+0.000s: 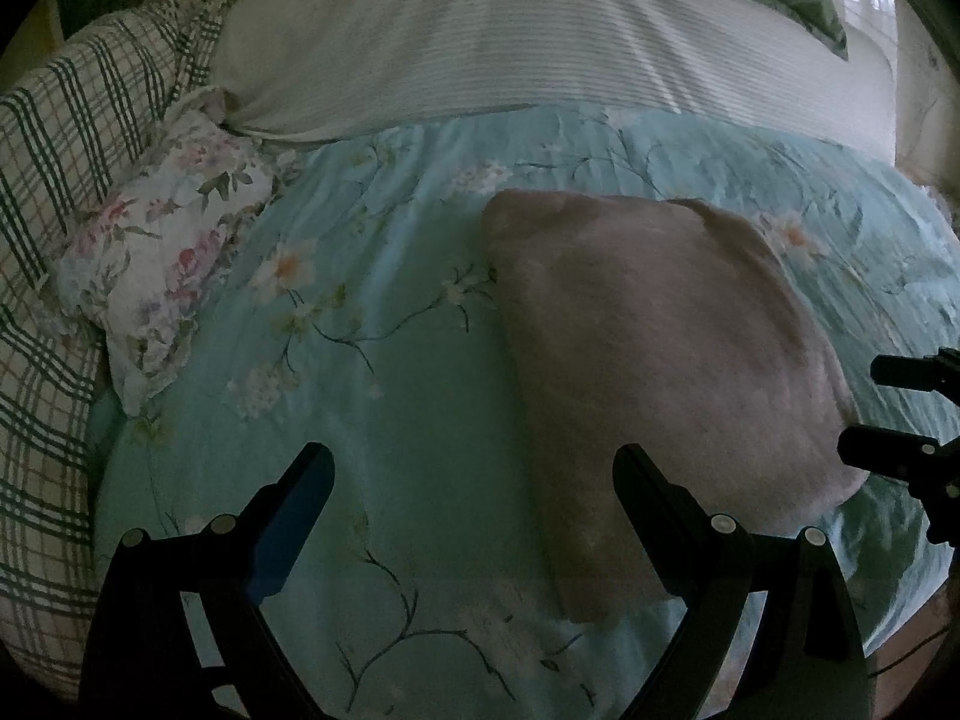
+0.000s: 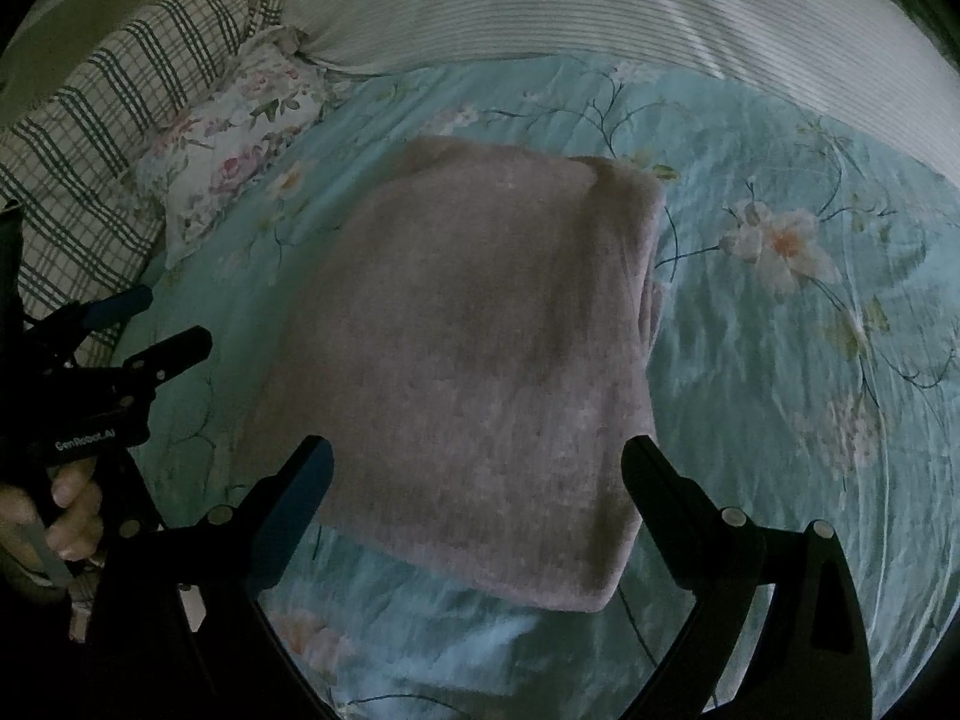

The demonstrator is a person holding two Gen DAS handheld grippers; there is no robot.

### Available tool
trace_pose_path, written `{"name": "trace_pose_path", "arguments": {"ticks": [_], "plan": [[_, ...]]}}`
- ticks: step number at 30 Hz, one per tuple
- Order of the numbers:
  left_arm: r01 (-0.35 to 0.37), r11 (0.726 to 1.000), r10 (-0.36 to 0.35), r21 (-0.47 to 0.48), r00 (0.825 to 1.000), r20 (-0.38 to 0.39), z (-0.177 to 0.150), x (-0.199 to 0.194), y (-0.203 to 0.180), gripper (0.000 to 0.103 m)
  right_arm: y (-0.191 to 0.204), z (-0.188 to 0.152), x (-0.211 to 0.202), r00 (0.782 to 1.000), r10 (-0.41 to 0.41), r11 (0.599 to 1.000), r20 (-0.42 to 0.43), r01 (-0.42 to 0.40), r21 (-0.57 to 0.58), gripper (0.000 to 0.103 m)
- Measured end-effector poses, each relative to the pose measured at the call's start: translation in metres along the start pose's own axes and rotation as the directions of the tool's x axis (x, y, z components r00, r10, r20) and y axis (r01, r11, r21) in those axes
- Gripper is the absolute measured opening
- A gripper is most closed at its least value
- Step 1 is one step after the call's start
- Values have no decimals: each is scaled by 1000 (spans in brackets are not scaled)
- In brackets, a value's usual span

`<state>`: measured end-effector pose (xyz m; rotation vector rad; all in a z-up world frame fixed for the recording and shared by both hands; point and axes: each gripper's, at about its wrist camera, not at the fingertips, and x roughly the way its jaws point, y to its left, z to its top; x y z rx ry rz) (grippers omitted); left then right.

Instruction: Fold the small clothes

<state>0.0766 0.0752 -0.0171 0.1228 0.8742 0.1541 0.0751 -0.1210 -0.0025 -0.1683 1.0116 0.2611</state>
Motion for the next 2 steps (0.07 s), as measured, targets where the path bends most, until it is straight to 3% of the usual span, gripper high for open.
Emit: {"name": "trace_pose_path", "arguments": {"ticks": [2], "plan": [[2, 1000, -2, -3, 1000, 1, 2, 1, 0, 95, 0, 1, 1, 1000, 1, 1000, 0, -1, 2, 97]]}}
